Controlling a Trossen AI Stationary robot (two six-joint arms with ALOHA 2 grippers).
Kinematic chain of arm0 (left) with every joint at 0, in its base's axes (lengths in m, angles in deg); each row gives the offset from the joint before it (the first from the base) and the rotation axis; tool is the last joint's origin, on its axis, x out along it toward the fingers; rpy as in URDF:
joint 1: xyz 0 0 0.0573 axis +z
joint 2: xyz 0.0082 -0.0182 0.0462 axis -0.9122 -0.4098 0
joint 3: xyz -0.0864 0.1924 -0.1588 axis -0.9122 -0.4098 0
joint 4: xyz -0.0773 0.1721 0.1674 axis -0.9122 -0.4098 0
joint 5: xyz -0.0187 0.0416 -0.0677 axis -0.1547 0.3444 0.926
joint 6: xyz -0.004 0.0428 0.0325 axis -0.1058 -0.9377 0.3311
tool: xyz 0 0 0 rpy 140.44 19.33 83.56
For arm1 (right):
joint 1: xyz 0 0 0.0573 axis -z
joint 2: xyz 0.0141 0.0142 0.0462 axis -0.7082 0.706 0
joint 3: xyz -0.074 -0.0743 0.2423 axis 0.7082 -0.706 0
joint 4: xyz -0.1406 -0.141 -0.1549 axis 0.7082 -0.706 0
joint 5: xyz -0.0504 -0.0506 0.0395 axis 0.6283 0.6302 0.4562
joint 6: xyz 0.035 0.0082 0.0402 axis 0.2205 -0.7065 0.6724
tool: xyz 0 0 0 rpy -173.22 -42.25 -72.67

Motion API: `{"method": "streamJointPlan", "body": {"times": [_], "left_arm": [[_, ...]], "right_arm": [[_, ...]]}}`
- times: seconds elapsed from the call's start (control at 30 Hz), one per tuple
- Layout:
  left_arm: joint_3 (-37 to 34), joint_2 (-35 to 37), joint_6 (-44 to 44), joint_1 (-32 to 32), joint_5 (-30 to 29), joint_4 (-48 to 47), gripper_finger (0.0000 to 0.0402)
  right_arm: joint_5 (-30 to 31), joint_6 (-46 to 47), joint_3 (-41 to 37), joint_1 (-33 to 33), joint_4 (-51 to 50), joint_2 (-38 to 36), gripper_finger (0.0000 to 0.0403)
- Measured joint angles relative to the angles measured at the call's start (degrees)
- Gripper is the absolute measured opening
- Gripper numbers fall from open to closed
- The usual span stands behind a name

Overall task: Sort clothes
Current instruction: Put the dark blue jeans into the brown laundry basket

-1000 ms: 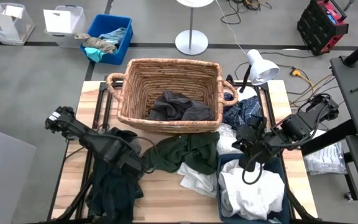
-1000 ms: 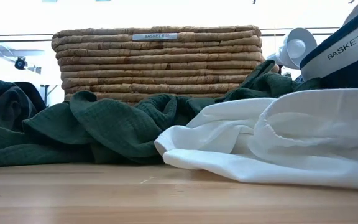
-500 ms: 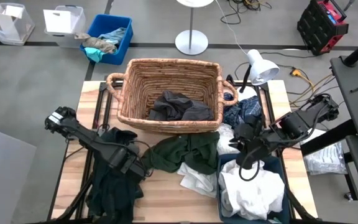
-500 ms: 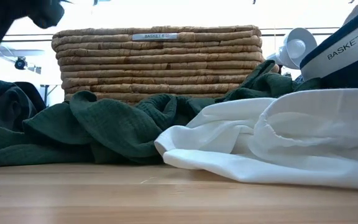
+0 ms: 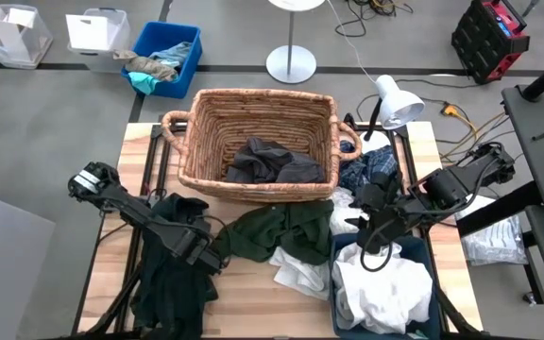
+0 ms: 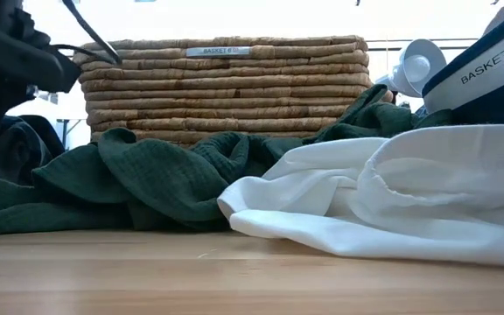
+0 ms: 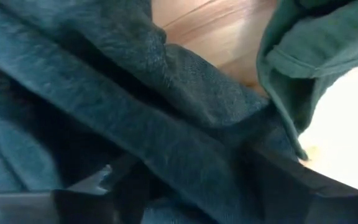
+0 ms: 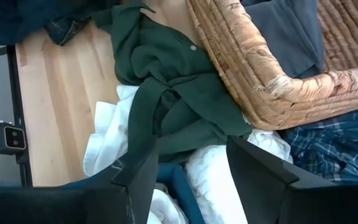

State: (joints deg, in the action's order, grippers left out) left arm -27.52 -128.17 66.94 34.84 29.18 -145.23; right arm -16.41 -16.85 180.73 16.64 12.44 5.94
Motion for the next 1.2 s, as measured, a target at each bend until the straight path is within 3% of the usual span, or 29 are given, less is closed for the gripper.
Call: {"method": "streamJointPlan", "body": {"times": [0.13,0.27,0.33,0.47,0.63,0.87,0.97,1.2], "left_arm": [[-1.6,0.0,-2.0,-0.2,0.0,2.3,0.0156],[-1.1,0.0,-4.7,-0.7,0.0,1.8,0.0048],[0.1,0.1,-5.8,-1.0,0.0,1.2,0.0013],[6.0,0.2,-9.3,-2.2,1.5,-2.2,0.0005],[20.4,0.4,-13.6,-3.7,5.8,-10.8,0.0001],[42.8,0.5,-17.2,-6.7,2.3,-19.9,0.0000],[52.2,0.5,-16.7,-8.4,-2.1,-22.5,0.0000],[69.3,-0.1,-24.2,-12.4,-22.5,-22.3,0.0000]], "right_arm": [[0.2,0.0,0.0,0.0,0.0,0.0,0.0194],[1.2,0.0,0.0,0.0,0.0,0.0,0.0194],[1.2,0.0,0.0,0.0,0.0,0.0,0.0191],[1.2,0.0,0.0,0.0,0.0,0.0,0.0182],[1.2,-0.3,0.0,0.0,0.1,0.0,0.0175],[1.7,-4.0,0.0,1.7,2.5,0.0,0.0176],[1.7,-7.3,0.0,2.7,5.8,0.0,0.0178],[1.6,-15.6,0.0,5.0,16.1,0.0,0.0171]]}}
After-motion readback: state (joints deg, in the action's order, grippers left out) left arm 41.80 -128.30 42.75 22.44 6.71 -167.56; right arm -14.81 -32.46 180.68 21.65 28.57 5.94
